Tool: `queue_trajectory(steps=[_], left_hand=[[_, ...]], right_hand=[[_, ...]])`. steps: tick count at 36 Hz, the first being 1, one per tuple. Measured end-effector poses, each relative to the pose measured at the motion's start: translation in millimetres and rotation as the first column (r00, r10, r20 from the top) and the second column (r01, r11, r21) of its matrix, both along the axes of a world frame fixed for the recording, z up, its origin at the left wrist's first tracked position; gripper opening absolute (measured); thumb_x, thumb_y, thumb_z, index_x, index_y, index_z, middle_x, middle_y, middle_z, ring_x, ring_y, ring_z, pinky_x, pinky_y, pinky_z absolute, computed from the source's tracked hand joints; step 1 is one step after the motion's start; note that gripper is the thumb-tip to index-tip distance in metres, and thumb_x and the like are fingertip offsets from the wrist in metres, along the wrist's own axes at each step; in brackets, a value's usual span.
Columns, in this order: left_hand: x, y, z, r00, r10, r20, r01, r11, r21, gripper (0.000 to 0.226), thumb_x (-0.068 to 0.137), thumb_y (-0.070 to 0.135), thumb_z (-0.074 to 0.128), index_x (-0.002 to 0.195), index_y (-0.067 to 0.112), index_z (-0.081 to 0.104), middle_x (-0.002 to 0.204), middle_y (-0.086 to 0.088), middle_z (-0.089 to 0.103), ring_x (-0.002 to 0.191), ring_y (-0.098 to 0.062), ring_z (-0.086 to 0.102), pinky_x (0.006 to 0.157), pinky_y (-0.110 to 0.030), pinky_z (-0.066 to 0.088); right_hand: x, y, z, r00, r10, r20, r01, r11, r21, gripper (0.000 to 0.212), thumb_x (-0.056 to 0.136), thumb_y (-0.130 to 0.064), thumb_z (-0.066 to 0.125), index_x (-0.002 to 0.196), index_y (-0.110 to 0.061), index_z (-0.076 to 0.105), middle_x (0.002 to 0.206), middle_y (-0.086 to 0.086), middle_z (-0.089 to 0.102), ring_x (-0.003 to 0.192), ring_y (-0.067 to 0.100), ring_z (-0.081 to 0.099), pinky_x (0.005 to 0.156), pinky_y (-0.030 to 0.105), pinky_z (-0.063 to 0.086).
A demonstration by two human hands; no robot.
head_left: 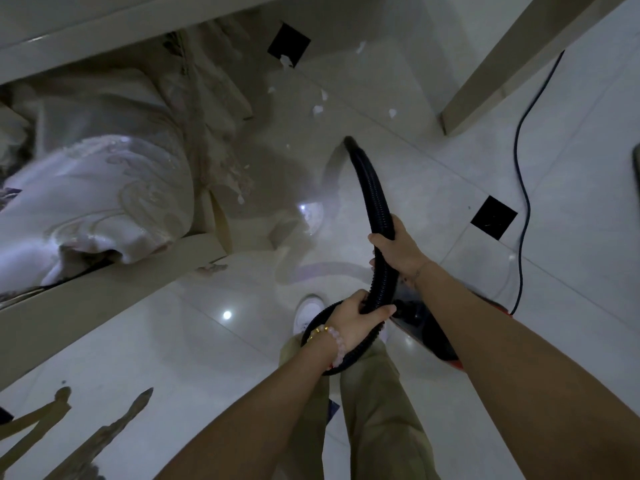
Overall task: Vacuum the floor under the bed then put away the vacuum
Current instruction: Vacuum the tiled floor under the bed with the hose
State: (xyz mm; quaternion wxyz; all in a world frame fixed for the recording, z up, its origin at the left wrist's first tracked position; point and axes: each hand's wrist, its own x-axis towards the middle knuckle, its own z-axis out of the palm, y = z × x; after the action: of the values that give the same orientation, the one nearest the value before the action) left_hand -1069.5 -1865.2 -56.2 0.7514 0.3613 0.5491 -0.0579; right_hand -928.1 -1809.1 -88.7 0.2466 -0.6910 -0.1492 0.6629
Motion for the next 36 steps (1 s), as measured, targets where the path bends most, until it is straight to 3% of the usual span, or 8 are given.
queue_trajectory(steps=[4, 9, 13, 18, 22, 27, 31, 36], left_hand=[[2, 3, 0, 1.0, 0.008, -0.005, -0.008, 1.0, 0.018, 0.022, 0.085, 0.044, 0.063, 0.083, 0.024, 0.053, 0.078, 0.003, 0.061, 0.071, -0.009, 0.058, 0.062, -0.02, 0.043], [7, 2, -2, 1.0, 0.005, -0.006, -0.005, 1.0, 0.018, 0.024, 0.085, 0.043, 0.064, 0.085, 0.021, 0.053, 0.081, 0.0, 0.063, 0.076, -0.012, 0.059, 0.07, -0.024, 0.047], [11, 2, -8, 1.0, 0.005, -0.024, -0.005, 1.0, 0.03, 0.026, 0.084, 0.046, 0.064, 0.087, 0.022, 0.053, 0.084, -0.002, 0.064, 0.079, -0.016, 0.061, 0.079, -0.032, 0.05], [12, 5, -17, 0.998, 0.046, -0.032, -0.045, 0.999, 0.03, 0.026, 0.083, 0.047, 0.063, 0.089, 0.024, 0.053, 0.085, 0.001, 0.064, 0.078, -0.013, 0.061, 0.075, -0.029, 0.049], [10, 6, -23, 0.998, 0.053, -0.031, -0.053, 0.999, 0.007, 0.035, 0.08, 0.051, 0.064, 0.095, 0.021, 0.055, 0.088, -0.001, 0.066, 0.08, -0.015, 0.062, 0.081, -0.034, 0.052], [9, 6, -25, 0.997, 0.062, -0.046, -0.061, 0.998, 0.013, 0.051, 0.072, 0.06, 0.064, 0.105, 0.021, 0.055, 0.097, -0.006, 0.069, 0.09, -0.023, 0.066, 0.091, -0.043, 0.053], [8, 10, -29, 0.994, 0.095, -0.054, -0.094, 0.995, 0.025, 0.05, 0.072, 0.059, 0.063, 0.103, 0.021, 0.054, 0.09, -0.005, 0.067, 0.081, -0.02, 0.063, 0.083, -0.041, 0.054], [6, 16, -34, 0.991, 0.126, -0.045, -0.122, 0.989, 0.086, 0.034, 0.084, 0.048, 0.06, 0.107, 0.022, 0.053, 0.09, -0.007, 0.068, 0.074, -0.012, 0.061, 0.061, -0.017, 0.044]], right_hand=[[4, -1, -6, 0.998, -0.035, 0.048, 0.036, 0.999, -0.009, 0.037, 0.096, -0.012, 0.049, 0.13, -0.015, 0.037, 0.085, 0.007, 0.046, 0.055, 0.018, 0.052, 0.046, 0.024, 0.052], [9, 0, -8, 0.999, -0.031, 0.009, 0.031, 1.0, 0.002, 0.039, 0.096, -0.011, 0.049, 0.131, -0.018, 0.037, 0.083, 0.007, 0.047, 0.06, 0.02, 0.051, 0.043, 0.02, 0.05], [10, 6, -12, 0.998, 0.053, -0.029, -0.052, 0.998, 0.038, 0.037, 0.094, -0.012, 0.051, 0.128, -0.024, 0.04, 0.084, 0.006, 0.047, 0.062, 0.018, 0.051, 0.05, 0.024, 0.052], [5, 18, -17, 0.989, 0.146, -0.022, -0.143, 0.986, 0.086, 0.039, 0.093, -0.01, 0.051, 0.128, -0.023, 0.041, 0.086, 0.006, 0.047, 0.065, 0.018, 0.051, 0.056, 0.026, 0.054], [1, 23, -21, 0.965, 0.257, -0.046, -0.252, 0.963, 0.09, 0.04, 0.092, -0.012, 0.052, 0.127, -0.028, 0.038, 0.085, 0.005, 0.051, 0.061, 0.02, 0.055, 0.066, 0.037, 0.054], [-5, 29, -24, 0.94, 0.334, -0.065, -0.328, 0.941, 0.083, 0.039, 0.092, -0.013, 0.052, 0.123, -0.033, 0.038, 0.082, 0.005, 0.052, 0.06, 0.019, 0.056, 0.053, 0.024, 0.052], [-7, 34, -28, 0.953, 0.304, -0.005, -0.302, 0.949, 0.087, 0.038, 0.094, -0.012, 0.05, 0.128, -0.025, 0.038, 0.081, 0.004, 0.051, 0.06, 0.019, 0.055, 0.054, 0.025, 0.053], [-3, 38, -39, 0.98, 0.19, 0.057, -0.193, 0.979, 0.065, 0.037, 0.095, -0.011, 0.048, 0.13, -0.019, 0.037, 0.085, 0.007, 0.048, 0.057, 0.02, 0.054, 0.05, 0.026, 0.052]])
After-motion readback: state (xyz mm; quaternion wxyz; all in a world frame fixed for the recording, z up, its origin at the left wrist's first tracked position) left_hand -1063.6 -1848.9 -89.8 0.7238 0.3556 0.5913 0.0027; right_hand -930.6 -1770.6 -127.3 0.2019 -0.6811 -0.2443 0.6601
